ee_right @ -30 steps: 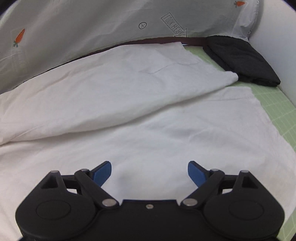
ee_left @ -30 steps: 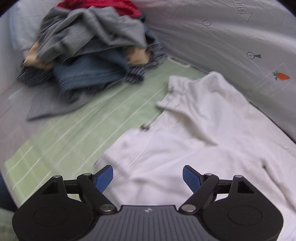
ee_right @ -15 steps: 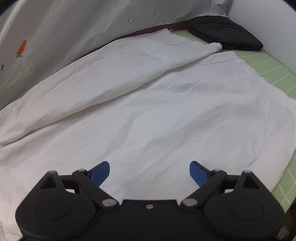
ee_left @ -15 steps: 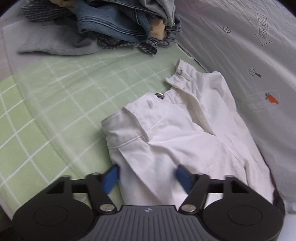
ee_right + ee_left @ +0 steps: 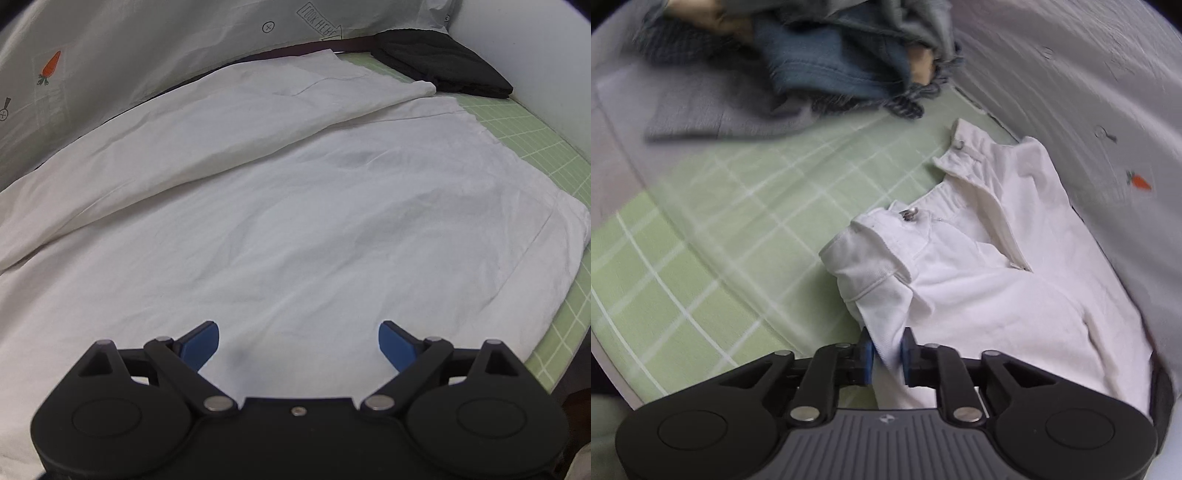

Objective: Fold clothes

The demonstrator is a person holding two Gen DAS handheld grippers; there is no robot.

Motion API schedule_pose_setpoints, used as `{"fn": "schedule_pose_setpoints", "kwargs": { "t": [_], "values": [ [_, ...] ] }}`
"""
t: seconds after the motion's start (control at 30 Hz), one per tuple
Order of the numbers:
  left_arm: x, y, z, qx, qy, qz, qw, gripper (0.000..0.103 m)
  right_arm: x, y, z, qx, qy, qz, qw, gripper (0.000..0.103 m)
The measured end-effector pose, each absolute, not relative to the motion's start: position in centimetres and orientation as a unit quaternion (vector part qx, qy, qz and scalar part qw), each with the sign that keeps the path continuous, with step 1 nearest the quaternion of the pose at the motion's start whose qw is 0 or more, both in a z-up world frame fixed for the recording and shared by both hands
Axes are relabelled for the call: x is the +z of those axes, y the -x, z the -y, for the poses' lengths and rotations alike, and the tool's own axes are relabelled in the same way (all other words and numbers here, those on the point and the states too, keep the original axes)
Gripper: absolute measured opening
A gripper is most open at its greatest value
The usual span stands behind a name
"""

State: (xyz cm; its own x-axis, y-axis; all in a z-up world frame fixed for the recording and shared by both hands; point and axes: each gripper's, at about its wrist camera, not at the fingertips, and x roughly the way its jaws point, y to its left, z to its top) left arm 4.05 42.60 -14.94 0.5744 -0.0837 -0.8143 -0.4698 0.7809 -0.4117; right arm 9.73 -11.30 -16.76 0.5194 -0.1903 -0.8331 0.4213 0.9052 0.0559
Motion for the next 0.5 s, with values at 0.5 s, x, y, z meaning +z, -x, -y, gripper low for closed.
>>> {"fn": "schedule_pose_setpoints", "kwargs": {
  "t": [0.5],
  "values": [
    [-11.6,-9.2,-46.8,0.104,0.31,-0.396,0.858,0.048,-17.6,-15.1,11.7,-0.183,-0.129,-0.463,0.857,0.096]
  ]
}}
